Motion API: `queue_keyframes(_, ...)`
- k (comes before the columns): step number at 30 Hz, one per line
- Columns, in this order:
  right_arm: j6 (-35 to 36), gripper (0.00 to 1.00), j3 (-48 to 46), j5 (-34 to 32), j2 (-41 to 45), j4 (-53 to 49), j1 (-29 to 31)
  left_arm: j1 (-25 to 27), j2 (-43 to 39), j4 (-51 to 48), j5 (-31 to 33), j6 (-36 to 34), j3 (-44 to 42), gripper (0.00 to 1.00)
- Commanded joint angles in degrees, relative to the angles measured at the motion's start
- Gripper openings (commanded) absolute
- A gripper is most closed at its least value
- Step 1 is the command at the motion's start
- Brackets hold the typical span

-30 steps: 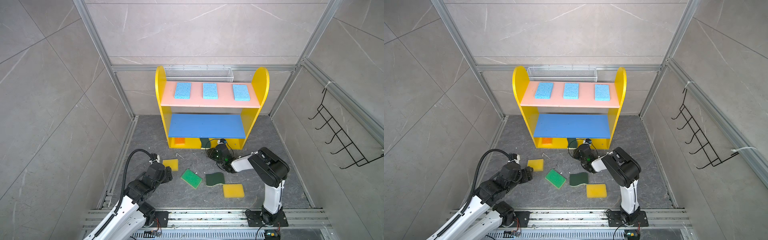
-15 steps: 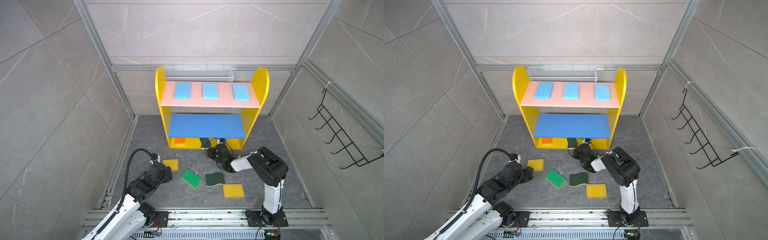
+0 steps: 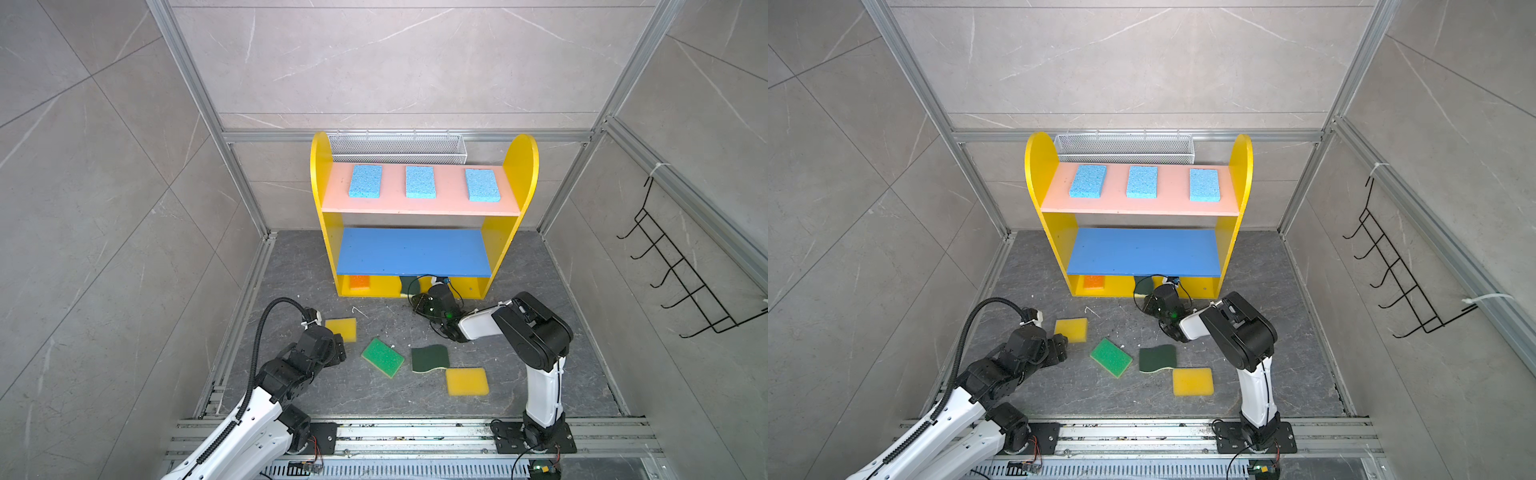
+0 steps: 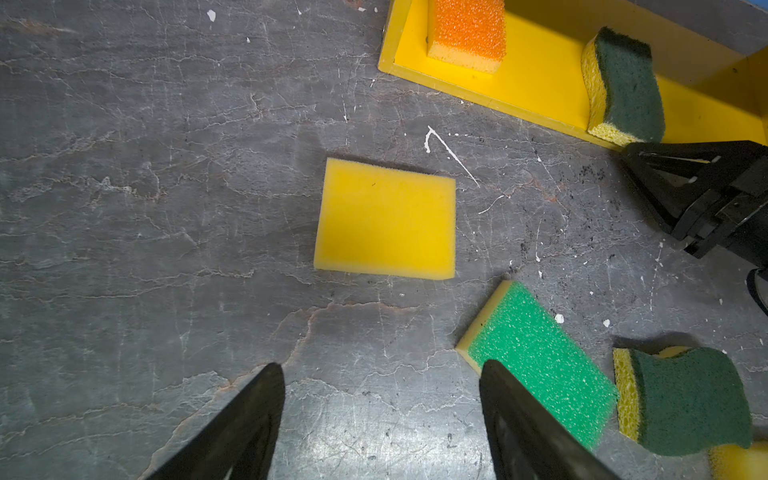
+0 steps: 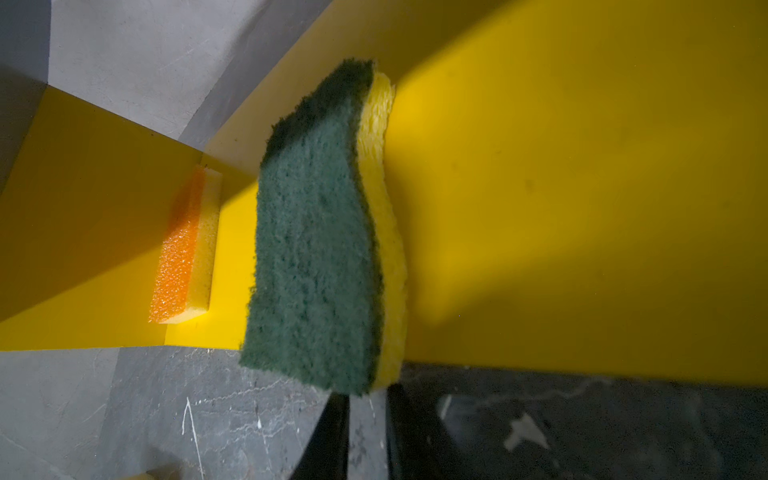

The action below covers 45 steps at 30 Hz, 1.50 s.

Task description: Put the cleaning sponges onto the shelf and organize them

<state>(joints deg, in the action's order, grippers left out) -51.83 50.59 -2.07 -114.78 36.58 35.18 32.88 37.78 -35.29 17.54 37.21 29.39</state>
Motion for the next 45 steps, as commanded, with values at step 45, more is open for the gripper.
queue_keyframes(45, 4.46, 0.0, 0.69, 0.1, 7.06, 5.34, -0.54, 0.24, 0.27, 2.6, 0.21, 1.16, -0.99, 0.76)
